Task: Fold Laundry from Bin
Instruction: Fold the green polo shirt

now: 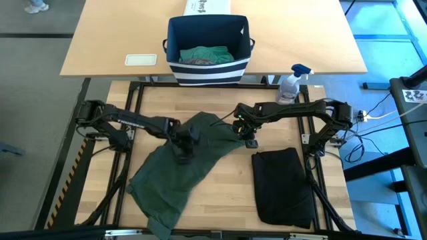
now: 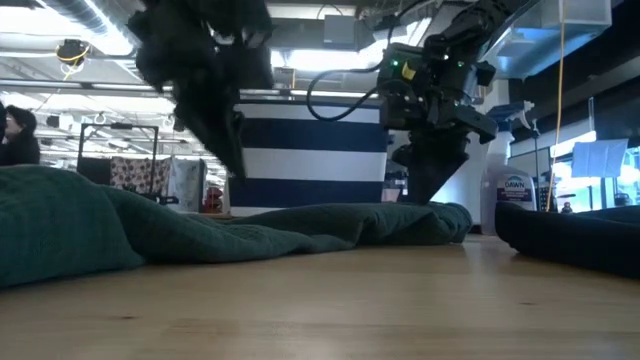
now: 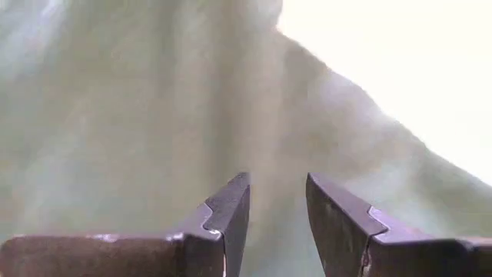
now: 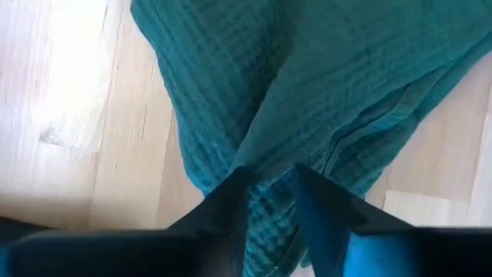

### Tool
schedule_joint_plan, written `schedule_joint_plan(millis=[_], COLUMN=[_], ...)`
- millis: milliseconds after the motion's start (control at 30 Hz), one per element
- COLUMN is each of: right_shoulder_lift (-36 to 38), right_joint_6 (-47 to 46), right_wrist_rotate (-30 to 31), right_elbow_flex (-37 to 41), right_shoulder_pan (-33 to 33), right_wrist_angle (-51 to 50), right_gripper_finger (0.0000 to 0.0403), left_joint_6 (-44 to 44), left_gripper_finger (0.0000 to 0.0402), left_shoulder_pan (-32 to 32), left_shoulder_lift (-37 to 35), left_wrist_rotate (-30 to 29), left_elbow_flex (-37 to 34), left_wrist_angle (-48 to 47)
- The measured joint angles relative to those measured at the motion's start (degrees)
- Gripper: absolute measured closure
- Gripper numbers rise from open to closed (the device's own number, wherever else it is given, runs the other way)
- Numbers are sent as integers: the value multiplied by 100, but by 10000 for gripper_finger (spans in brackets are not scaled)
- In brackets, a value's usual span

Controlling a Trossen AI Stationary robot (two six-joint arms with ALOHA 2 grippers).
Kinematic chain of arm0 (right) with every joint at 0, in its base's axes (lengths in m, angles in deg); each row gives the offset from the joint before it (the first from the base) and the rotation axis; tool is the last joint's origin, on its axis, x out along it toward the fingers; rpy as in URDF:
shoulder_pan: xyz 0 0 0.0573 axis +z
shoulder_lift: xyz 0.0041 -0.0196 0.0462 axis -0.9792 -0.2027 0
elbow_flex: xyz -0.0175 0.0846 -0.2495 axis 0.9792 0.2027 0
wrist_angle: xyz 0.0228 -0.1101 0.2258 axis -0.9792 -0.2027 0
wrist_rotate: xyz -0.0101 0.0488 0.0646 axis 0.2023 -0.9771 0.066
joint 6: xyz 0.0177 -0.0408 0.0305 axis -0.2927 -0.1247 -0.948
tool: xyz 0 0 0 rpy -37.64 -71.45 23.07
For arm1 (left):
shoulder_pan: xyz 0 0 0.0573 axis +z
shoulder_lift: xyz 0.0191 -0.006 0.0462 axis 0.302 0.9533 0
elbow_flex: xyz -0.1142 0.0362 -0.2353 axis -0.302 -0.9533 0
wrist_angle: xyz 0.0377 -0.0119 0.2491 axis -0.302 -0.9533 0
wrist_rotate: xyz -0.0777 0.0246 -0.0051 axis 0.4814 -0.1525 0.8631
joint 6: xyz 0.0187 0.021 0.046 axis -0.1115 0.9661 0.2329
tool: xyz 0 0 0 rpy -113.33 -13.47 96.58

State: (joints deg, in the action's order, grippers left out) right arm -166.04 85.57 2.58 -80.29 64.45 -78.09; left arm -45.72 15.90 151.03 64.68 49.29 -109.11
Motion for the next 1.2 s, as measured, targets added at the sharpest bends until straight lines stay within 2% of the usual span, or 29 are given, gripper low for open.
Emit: schedule_joint_plan(millis=[100, 233, 333, 467, 700, 933, 1200], right_shoulder_lift=[0, -22, -127, -406, -869, -868, -832], right_joint_6=[3, 92, 153, 157, 156, 108, 111], right_wrist_rotate=[0, -8, -45, 258, 1073, 1095, 763], right_elbow_flex=[0, 0, -2, 0, -16, -17, -6], right_shoulder_pan=[1, 1, 1, -4, -73, -491, -686], right_wrist_angle=[68, 352, 493, 556, 585, 634, 595], right_gripper_finger=[331, 373, 397, 393, 400, 401, 400], left_joint_6=[-74, -335, -574, -813, -997, -1148, -1255], left_gripper_finger=[278, 278, 278, 278, 278, 278, 278], left_shoulder_pan=[-421, -899, -1120, -1336, -1675, -1903, -1835], left_shoulder_lift=[170, 365, 581, 848, 1270, 1259, 1238], left_wrist_rotate=[12, -367, -421, -262, 493, 544, 310], left_elbow_flex=[4, 5, 3, 3, 15, 21, 16], left_wrist_angle=[262, 388, 352, 365, 348, 370, 353])
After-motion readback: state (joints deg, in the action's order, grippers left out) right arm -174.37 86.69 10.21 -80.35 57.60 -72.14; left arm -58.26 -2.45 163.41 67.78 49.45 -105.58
